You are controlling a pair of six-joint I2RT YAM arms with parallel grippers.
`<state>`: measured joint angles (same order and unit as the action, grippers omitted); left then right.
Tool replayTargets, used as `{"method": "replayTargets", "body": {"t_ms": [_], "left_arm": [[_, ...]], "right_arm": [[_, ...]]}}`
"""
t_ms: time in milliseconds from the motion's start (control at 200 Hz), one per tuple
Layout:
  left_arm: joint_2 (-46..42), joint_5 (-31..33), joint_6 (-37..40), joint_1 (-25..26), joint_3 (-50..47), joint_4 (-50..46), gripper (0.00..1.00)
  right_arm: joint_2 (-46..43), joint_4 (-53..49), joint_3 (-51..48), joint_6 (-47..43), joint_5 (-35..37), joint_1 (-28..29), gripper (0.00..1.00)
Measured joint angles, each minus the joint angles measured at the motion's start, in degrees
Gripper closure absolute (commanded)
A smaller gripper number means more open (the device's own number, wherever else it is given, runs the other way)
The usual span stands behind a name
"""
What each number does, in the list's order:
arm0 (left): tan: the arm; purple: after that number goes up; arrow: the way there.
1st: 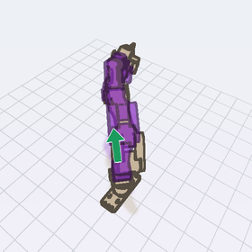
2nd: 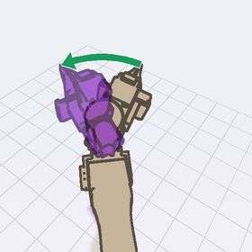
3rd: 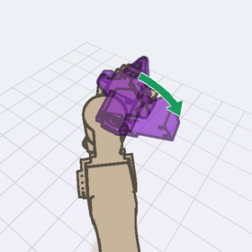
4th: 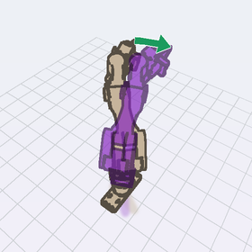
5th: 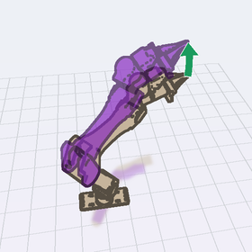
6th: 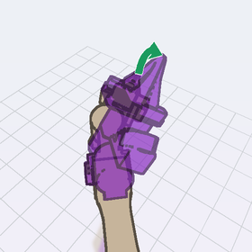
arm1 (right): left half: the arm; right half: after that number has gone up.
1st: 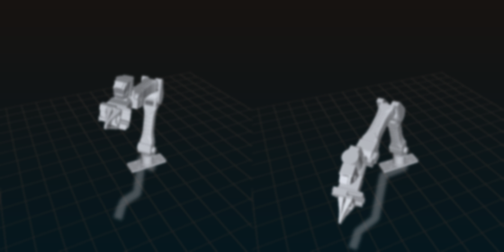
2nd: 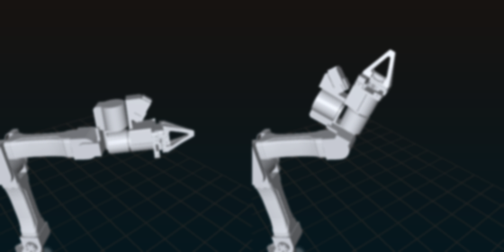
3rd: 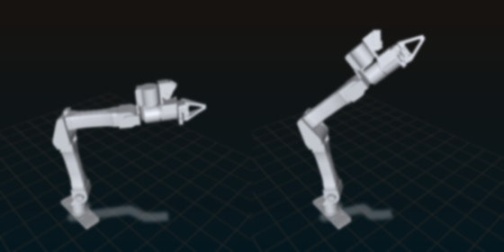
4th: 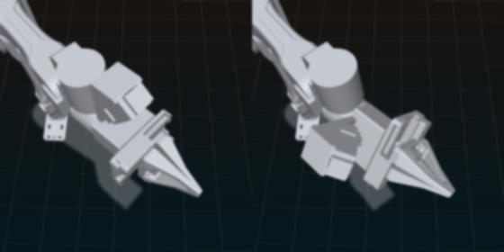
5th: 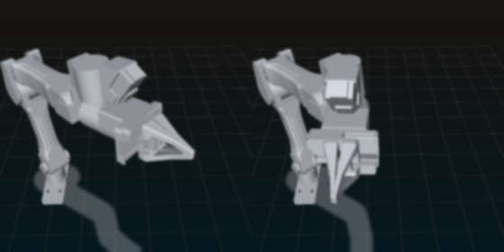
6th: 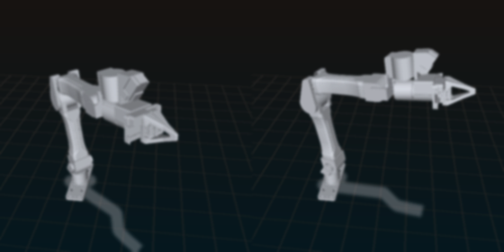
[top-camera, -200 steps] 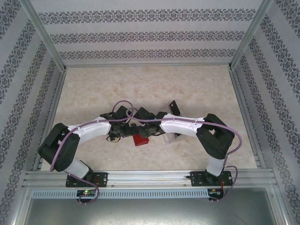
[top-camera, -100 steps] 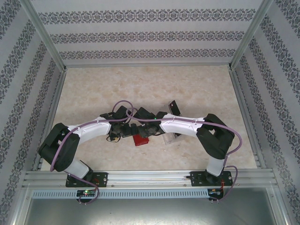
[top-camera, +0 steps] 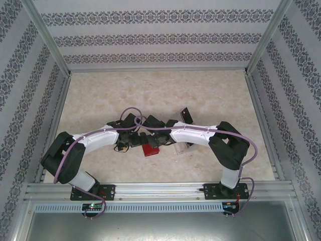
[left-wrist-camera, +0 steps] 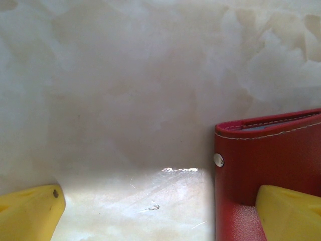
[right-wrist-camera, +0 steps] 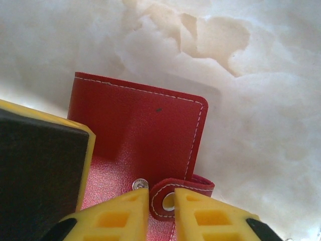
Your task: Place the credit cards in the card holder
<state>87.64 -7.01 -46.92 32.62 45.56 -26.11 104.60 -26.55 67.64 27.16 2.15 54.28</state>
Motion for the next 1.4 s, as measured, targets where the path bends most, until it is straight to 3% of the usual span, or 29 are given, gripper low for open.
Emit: {"method": "replayTargets", "body": {"t_ms": [90, 300, 874, 1404], "left_arm": [[0.0, 0.0, -0.02, 0.0, 0.0, 0.0, 0.0], [0.0, 0.0, -0.02, 0.0, 0.02, 0.0, 0.0], [0.02, -0.22, 0.0, -0.11, 0.52, -0.42, 0.0], [0.02, -1.49, 0.0, -1.25, 0.55, -0.46, 0.0]], "right_arm": [[0.0, -0.04, 0.02, -0.02, 0.0, 0.0, 0.7], [0.0, -0.26, 0.02, -0.17, 0.31, 0.0, 0.7], [0.0, -0.26, 0.02, -0.17, 0.42, 0.0, 1.0], [-0.07, 0.17, 0.02, 0.57, -1.2, 0.0, 1.0]]}}
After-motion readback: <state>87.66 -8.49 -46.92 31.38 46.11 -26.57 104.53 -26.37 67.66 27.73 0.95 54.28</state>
